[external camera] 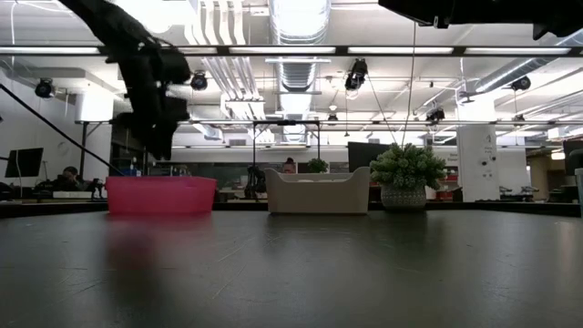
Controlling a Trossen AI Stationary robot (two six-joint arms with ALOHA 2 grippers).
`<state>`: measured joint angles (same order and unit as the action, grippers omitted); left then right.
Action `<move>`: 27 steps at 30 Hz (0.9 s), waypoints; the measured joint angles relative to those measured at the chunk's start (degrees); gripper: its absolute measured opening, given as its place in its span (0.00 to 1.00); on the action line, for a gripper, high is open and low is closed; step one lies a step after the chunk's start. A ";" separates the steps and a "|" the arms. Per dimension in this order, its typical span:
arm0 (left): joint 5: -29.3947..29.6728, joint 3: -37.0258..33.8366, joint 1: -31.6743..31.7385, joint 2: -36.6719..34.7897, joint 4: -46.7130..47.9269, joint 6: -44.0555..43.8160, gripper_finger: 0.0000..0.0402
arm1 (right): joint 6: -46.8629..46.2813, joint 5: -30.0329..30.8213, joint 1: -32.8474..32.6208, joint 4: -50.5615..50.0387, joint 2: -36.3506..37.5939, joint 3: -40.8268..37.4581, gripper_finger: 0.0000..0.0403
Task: Pick and place medicine bottles into bin by pill shape (circle, oval)
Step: Put the blue capsule bottle into the white bin
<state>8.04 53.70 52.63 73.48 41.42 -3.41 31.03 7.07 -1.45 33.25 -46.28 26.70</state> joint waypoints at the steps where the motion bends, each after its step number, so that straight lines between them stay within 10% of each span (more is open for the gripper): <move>1: -1.13 0.20 -0.55 -0.95 -0.17 1.23 0.35 | 0.00 0.02 0.00 -0.18 0.00 0.00 0.02; 14: -28.67 -3.36 -11.11 -18.70 -16.57 20.32 0.35 | -5.98 0.58 1.30 -8.46 0.74 -0.01 0.02; 27: -31.46 -17.74 -9.59 -29.11 -39.62 32.36 0.35 | -5.68 9.03 12.53 -14.83 1.14 9.61 0.02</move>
<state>-23.42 35.96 43.04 44.37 1.80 28.95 25.34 16.10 11.08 18.43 -45.15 36.31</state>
